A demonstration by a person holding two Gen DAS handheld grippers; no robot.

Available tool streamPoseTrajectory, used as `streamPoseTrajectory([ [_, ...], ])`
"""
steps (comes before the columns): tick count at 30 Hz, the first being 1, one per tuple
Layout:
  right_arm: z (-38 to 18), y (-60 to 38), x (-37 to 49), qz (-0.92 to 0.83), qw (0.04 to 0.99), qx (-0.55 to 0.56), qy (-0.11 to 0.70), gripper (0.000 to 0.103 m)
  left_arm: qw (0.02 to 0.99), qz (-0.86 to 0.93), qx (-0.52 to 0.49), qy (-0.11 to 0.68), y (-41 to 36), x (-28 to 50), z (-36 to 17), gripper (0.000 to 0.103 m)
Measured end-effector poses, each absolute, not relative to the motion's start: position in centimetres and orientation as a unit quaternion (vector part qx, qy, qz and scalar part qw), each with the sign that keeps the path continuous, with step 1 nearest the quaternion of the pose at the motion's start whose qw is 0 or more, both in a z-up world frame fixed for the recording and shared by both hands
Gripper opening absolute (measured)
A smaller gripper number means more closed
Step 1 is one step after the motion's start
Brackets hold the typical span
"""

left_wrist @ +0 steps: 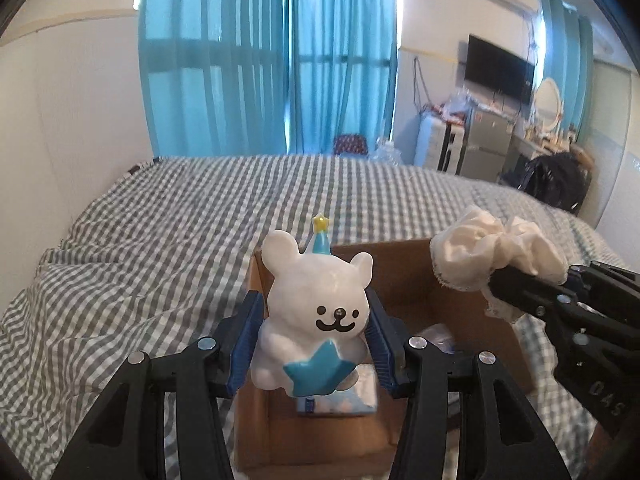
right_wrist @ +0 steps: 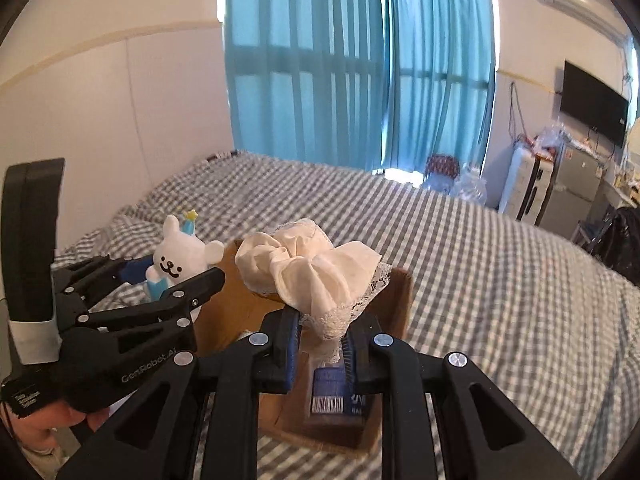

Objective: Organize objects
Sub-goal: 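Lower the bear figurine and lace cloth into the box and release both, then move the right gripper to the white lotion tube and grasp it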

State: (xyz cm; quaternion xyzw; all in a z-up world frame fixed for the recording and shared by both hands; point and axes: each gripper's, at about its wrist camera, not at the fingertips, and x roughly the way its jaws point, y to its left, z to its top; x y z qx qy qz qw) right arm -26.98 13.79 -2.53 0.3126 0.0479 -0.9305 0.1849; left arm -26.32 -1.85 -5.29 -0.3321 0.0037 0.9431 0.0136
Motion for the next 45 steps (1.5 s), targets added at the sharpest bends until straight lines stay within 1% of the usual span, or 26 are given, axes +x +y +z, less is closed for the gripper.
streamPoseTrajectory([
  [7, -7.9, 13.9, -30.7, -0.915, 0.181, 0.355, 0.055, 0.017, 0.009, 0.932, -0.362, 0.014, -1.7, -28.5, -9.1, 0.051],
  [10, -8.8, 14.0, -30.9, -0.912, 0.188, 0.360, 0.053, 0.018, 0.012, 0.929, -0.371, 0.011, -1.8, -28.7, -9.9, 0.051],
  [11, -8.9, 14.0, -31.0, -0.912, 0.188, 0.362, 0.052, 0.020, 0.012, 0.929, -0.370, 0.014, -1.8, -28.7, -9.8, 0.051],
  [14, -8.7, 14.4, -30.6, -0.912, 0.195, 0.360, 0.039, 0.021, 0.017, 0.928, -0.371, 0.022, -1.4, -28.4, -9.5, 0.051],
  [15, -8.5, 14.5, -30.4, -0.912, 0.197, 0.358, 0.035, 0.025, 0.018, 0.929, -0.369, 0.022, -1.2, -28.2, -9.2, 0.051],
  [16, -8.1, 14.6, -30.1, -0.913, 0.197, 0.355, 0.029, 0.032, 0.022, 0.929, -0.369, 0.017, -1.2, -27.9, -8.8, 0.052],
  [17, -7.5, 14.7, -29.8, -0.916, 0.195, 0.351, 0.026, 0.035, 0.027, 0.929, -0.368, 0.013, -1.1, -27.6, -8.3, 0.052],
  [18, -7.0, 14.8, -29.6, -0.918, 0.193, 0.346, 0.025, 0.042, 0.029, 0.930, -0.365, 0.011, -1.0, -27.3, -7.8, 0.052],
  [19, -6.3, 15.0, -29.1, -0.921, 0.190, 0.338, 0.023, 0.048, 0.030, 0.933, -0.358, 0.013, -0.9, -26.7, -7.1, 0.055],
  [20, -5.7, 15.1, -28.8, -0.924, 0.188, 0.333, 0.022, 0.050, 0.027, 0.935, -0.353, 0.017, -0.8, -26.3, -6.5, 0.061],
  [21, -4.9, 15.3, -28.2, -0.927, 0.187, 0.326, 0.022, 0.053, 0.023, 0.938, -0.346, 0.020, -0.7, -25.7, -5.8, 0.065],
  [22, -4.0, 15.5, -27.6, -0.930, 0.184, 0.318, 0.023, 0.055, 0.018, 0.942, -0.334, 0.023, -0.6, -24.9, -4.8, 0.072],
  [23, -3.3, 15.7, -27.1, -0.932, 0.182, 0.313, 0.023, 0.056, 0.017, 0.945, -0.327, 0.023, -0.5, -24.2, -4.1, 0.076],
  [24, -2.3, 16.0, -26.3, -0.935, 0.177, 0.307, 0.024, 0.059, 0.018, 0.947, -0.319, 0.022, -0.5, -23.4, -3.3, 0.077],
  [27, 0.5, 16.8, -24.1, -0.942, 0.169, 0.288, 0.026, 0.062, 0.017, 0.953, -0.300, 0.024, -0.2, -21.0, -1.1, 0.084],
  [29, 2.1, 17.2, -22.3, -0.946, 0.162, 0.278, 0.031, 0.064, 0.014, 0.958, -0.285, 0.033, 0.0, -19.0, 0.4, 0.094],
  [30, 3.0, 17.5, -21.2, -0.949, 0.156, 0.272, 0.035, 0.066, 0.013, 0.960, -0.276, 0.037, 0.0, -18.1, 1.1, 0.097],
  [34, 5.7, 18.8, -17.3, -0.956, 0.143, 0.251, 0.043, 0.071, 0.013, 0.966, -0.253, 0.043, 0.0, -14.2, 3.0, 0.099],
  [38, 6.7, 19.9, -13.8, -0.959, 0.135, 0.243, 0.049, 0.074, 0.011, 0.967, -0.252, 0.039, -0.3, -11.4, 3.3, 0.100],
  [41, 6.6, 20.5, -11.6, -0.959, 0.136, 0.241, 0.055, 0.075, 0.007, 0.967, -0.254, 0.036, -0.2, -9.6, 2.7, 0.100],
  [45, 5.1, 20.8, -9.5, -0.957, 0.140, 0.248, 0.062, 0.076, 0.001, 0.962, -0.271, 0.023, -0.5, -8.0, 1.0, 0.100],
])
